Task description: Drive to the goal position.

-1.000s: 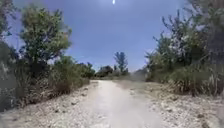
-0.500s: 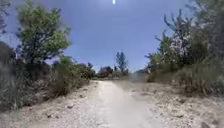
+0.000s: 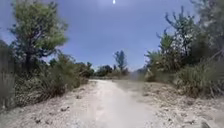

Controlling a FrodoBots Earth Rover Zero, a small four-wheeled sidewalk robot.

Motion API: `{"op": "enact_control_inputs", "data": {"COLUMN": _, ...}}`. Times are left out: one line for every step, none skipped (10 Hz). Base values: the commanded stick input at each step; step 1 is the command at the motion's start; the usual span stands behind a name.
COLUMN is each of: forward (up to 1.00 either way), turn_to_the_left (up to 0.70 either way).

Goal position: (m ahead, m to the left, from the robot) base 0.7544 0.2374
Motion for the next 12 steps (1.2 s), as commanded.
{"op": "enact_control_inputs", "data": {"forward": 0.45, "turn_to_the_left": 0.0}}
{"op": "enact_control_inputs", "data": {"forward": 0.45, "turn_to_the_left": 0.0}}
{"op": "enact_control_inputs", "data": {"forward": 0.45, "turn_to_the_left": 0.0}}
{"op": "enact_control_inputs", "data": {"forward": 0.45, "turn_to_the_left": 0.0}}
{"op": "enact_control_inputs", "data": {"forward": 0.45, "turn_to_the_left": 0.0}}
{"op": "enact_control_inputs", "data": {"forward": 0.45, "turn_to_the_left": 0.0}}
{"op": "enact_control_inputs", "data": {"forward": 0.45, "turn_to_the_left": 0.0}}
{"op": "enact_control_inputs", "data": {"forward": 0.45, "turn_to_the_left": 0.0}}
{"op": "enact_control_inputs", "data": {"forward": 0.45, "turn_to_the_left": 0.0}}
{"op": "enact_control_inputs", "data": {"forward": 0.45, "turn_to_the_left": 0.0}}
{"op": "enact_control_inputs", "data": {"forward": 0.45, "turn_to_the_left": 0.0}}
{"op": "enact_control_inputs", "data": {"forward": 0.45, "turn_to_the_left": 0.0}}
